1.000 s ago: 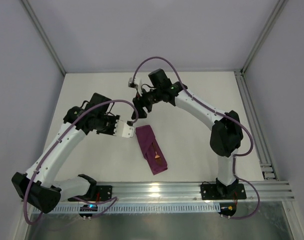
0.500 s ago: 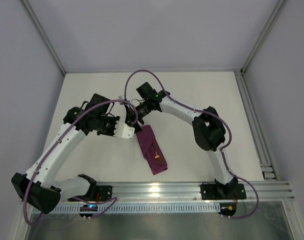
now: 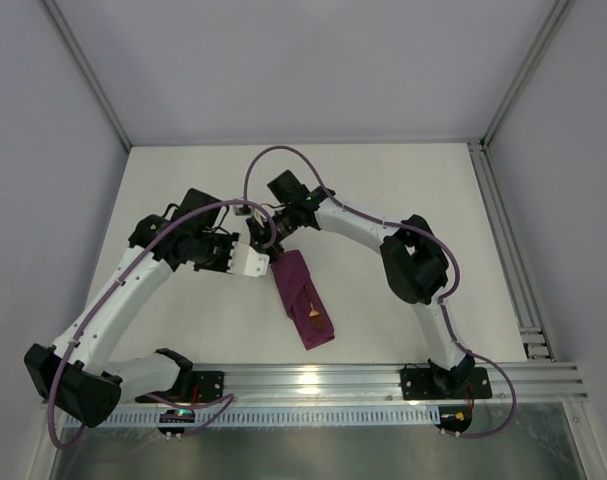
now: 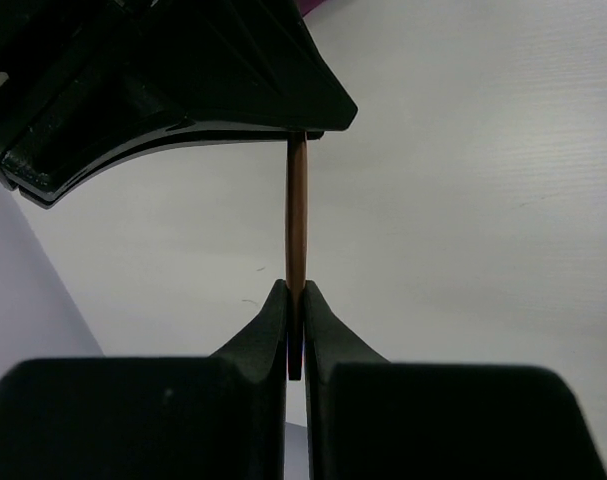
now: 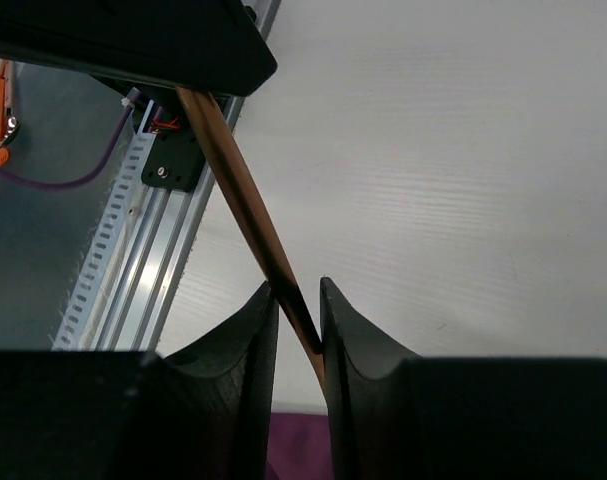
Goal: Fold the napkin into a case and place the utensils inside
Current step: Pass from the left arm to the right, then insert the knife into the folded napkin.
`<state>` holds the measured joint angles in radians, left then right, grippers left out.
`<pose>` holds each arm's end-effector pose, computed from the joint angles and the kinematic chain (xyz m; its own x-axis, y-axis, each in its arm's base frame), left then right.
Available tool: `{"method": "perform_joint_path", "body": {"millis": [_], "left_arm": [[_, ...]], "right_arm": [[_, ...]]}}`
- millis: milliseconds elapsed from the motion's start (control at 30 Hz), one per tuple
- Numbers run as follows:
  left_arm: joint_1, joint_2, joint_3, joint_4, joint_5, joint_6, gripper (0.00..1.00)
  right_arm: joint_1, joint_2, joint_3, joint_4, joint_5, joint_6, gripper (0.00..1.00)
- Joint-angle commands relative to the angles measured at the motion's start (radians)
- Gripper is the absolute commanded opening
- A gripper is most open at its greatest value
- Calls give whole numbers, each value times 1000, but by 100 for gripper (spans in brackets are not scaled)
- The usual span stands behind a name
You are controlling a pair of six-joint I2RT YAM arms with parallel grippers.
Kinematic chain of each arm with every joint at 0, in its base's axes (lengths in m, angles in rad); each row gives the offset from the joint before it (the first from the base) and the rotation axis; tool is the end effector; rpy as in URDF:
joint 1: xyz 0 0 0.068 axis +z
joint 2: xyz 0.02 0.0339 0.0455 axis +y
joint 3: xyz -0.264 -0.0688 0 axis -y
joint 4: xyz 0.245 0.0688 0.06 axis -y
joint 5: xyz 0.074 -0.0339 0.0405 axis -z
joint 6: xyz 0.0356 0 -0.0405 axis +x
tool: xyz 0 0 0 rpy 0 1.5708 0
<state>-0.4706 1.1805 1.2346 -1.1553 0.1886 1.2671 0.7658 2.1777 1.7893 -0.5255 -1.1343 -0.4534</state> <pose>0.1844 -0.1013 0.3336 0.2595 0.9196 -0.2949 0.9142 -0.1355 0.3818 0.3196 0.3521 0.2226 -0.2101 -0.4589 -0.8633 -0.8721 -0.3113 0.3776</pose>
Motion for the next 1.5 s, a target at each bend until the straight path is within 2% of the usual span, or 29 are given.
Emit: {"method": "perform_joint_path", "body": {"millis": [0, 100, 133, 233, 267, 300, 367, 467, 533, 633, 733, 800, 900, 1067, 1233, 1467], "left_arm": [[-3, -2, -14, 26, 9, 12, 0], [-3, -1, -14, 34, 3, 5, 0], [-3, -1, -14, 43, -4, 2, 0], [-3, 2, -14, 101, -35, -53, 0], [-3, 4, -15, 117, -44, -75, 19], [-3, 4, -12, 133, -52, -127, 32], [-3, 5, 0, 155, -57, -181, 46], [-3, 8, 32, 164, -58, -323, 60], [-3, 7, 65, 155, -40, -433, 65], [-3, -7, 68, 132, 29, -518, 65], [-2, -25, 52, 192, -27, -593, 65], [4, -27, 58, 221, -86, -664, 64], [36, -33, 51, 271, -63, -747, 64], [64, 4, -29, 345, 30, -848, 62], [64, 142, -99, 480, 94, -925, 56], [41, 329, -106, 620, 88, -973, 56]], "right_arm": [[-3, -42, 2, 4, 14, -11, 25], [-3, -50, 1, -4, 37, 2, 13], [-2, -55, -1, -5, 53, 18, 6], [-3, -77, -5, 1, 171, 89, 4], [-2, -88, -17, 8, 207, 105, 4], [0, -105, -33, 22, 246, 125, 4], [3, -174, -105, 86, 399, 201, 4], [3, -265, -186, 130, 595, 304, 4], [7, -306, -244, 136, 715, 341, 4], [20, -396, -354, 209, 800, 364, 4], [33, -441, -402, 208, 930, 415, 4], [62, -508, -442, 216, 1074, 453, 4], [101, -622, -539, 223, 1231, 557, 4], [219, -789, -767, 231, 1335, 838, 4], [355, -949, -935, 230, 1470, 1059, 4], [475, -1012, -1085, 315, 1622, 1332, 4]]}}
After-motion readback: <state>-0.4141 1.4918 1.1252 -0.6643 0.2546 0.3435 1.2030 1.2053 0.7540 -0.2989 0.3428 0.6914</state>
